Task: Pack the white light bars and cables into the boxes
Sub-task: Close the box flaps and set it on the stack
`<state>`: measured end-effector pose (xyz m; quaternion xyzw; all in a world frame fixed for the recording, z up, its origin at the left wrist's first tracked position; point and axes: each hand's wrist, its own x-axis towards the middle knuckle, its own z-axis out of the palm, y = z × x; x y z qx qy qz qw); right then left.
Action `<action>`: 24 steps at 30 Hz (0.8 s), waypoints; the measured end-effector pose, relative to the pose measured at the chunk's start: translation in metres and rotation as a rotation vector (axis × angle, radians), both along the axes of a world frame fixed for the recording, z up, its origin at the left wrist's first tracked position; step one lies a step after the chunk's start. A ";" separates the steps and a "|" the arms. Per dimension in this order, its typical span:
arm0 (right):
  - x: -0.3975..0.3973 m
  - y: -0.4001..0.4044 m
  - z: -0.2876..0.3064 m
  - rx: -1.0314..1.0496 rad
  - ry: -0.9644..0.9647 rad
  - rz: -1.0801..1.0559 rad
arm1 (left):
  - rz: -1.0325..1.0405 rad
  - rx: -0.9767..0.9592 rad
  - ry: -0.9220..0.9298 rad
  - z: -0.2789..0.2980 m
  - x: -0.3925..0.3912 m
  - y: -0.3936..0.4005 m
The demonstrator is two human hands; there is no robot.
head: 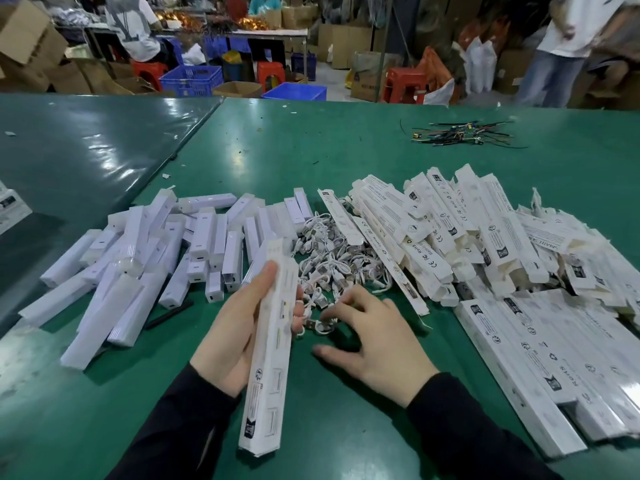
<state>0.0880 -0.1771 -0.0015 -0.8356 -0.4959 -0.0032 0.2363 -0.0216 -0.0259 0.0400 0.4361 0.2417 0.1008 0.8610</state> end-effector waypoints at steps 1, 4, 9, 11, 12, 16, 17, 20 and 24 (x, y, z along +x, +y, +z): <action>0.000 0.000 0.001 0.002 0.022 0.005 | 0.003 -0.017 0.007 0.000 0.001 -0.001; 0.001 -0.004 0.005 0.088 0.052 0.027 | 0.017 -0.071 -0.010 -0.002 0.002 -0.002; 0.000 -0.002 0.016 0.642 0.613 -0.066 | 0.020 -0.067 0.009 -0.002 0.003 -0.003; -0.002 0.000 0.020 0.826 0.946 -0.031 | 0.008 -0.041 0.020 -0.001 0.004 -0.005; -0.004 0.001 0.021 0.849 1.019 -0.017 | 0.004 -0.014 0.020 -0.001 0.004 -0.006; -0.009 0.001 0.022 0.724 1.122 0.048 | 0.016 0.068 0.001 -0.006 0.004 -0.006; -0.010 0.001 0.021 0.683 1.158 0.077 | 0.002 0.072 0.004 -0.007 0.003 -0.006; -0.013 0.001 0.022 0.627 1.146 0.101 | -0.061 0.080 0.024 -0.008 0.003 -0.006; -0.010 0.001 0.024 0.731 1.070 -0.013 | -0.105 0.123 0.035 -0.008 0.003 -0.010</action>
